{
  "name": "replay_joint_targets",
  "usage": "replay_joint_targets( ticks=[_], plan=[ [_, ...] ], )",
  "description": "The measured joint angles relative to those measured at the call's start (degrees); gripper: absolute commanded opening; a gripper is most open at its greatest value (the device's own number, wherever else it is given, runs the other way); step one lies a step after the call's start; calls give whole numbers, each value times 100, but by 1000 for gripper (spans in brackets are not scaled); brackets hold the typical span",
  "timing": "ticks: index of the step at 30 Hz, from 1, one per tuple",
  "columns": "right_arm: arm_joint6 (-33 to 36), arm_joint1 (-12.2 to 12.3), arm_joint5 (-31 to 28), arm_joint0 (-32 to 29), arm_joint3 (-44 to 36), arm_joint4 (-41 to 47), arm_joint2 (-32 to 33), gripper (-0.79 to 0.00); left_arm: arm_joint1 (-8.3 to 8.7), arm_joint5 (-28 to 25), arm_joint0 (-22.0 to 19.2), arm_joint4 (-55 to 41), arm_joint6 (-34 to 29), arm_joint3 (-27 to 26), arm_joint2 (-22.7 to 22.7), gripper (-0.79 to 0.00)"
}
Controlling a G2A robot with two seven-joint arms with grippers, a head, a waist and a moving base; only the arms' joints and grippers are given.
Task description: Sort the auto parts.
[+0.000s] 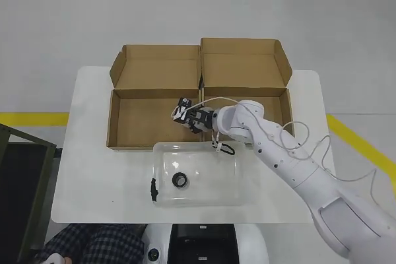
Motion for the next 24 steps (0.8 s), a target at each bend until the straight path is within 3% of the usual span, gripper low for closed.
replay_joint_targets(
  ticks=[3,13,24],
  plan=[
    [9,-24,-17,-11,17,-15,10,-440,0,0,0,0,0,0,0,0],
    [-17,2,-109,-73,-352,-133,260,-409,0,0,0,0,0,0,0,0],
    [110,352,-529,-847,-1979,-195,1135,-413,0,0,0,0,0,0,0,0]
  ],
)
